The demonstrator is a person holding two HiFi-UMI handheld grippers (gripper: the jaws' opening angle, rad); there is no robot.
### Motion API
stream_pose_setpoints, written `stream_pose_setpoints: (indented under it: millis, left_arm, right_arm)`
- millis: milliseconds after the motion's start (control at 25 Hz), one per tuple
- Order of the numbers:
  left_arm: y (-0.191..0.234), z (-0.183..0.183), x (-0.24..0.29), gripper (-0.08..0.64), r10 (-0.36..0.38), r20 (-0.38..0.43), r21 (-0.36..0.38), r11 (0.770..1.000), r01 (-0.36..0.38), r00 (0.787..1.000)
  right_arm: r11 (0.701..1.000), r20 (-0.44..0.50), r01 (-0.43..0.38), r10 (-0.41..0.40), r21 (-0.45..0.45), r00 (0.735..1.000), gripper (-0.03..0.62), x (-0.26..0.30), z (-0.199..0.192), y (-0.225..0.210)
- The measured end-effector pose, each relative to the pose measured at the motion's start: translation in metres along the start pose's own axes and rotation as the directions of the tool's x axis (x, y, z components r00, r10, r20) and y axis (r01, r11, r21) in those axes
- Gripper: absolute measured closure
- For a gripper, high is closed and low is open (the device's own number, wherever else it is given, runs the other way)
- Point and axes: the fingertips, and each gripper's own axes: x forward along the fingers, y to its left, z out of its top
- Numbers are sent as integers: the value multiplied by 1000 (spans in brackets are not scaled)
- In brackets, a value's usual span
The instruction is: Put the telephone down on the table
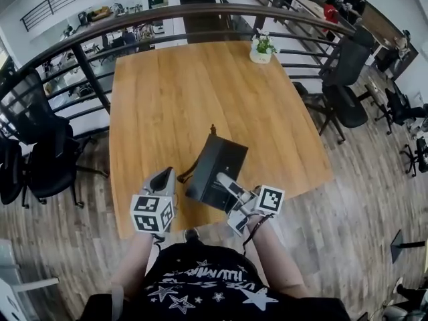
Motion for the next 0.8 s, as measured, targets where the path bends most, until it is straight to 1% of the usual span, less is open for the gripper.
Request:
stream_pose_setpoints:
  millis: [120, 240, 360, 520, 640, 800]
  left_arm:
    - [12, 10, 13, 558, -15, 10, 1, 1000, 15, 1000]
    - [22, 18, 22, 558, -30, 18, -5, 1000, 30, 999]
    - [30, 24, 30, 558, -36, 21, -1, 999, 36, 999]
    - [33, 27, 42, 558, -31, 22, -21, 999, 31, 999]
    - [27, 28, 51, 558, -32, 26, -26, 999, 33, 999]
    - [20, 29, 71, 558, 9, 27, -33, 999, -8, 1000]
  right_arm:
    - [1000, 42, 10, -11, 21, 999, 433, 10, 16, -6]
    - [999, 64, 33, -32, -10, 997, 433, 18, 29, -8]
    - [1000, 77, 29, -29, -1, 997, 433, 25, 38, -9]
    - [999, 58, 44, -43, -10, 997, 433, 28, 49, -13]
    - [999, 38, 48, -48, -10, 998, 433, 29, 59, -22]
    - [999, -12, 49, -50, -13, 999, 433, 28, 78, -39]
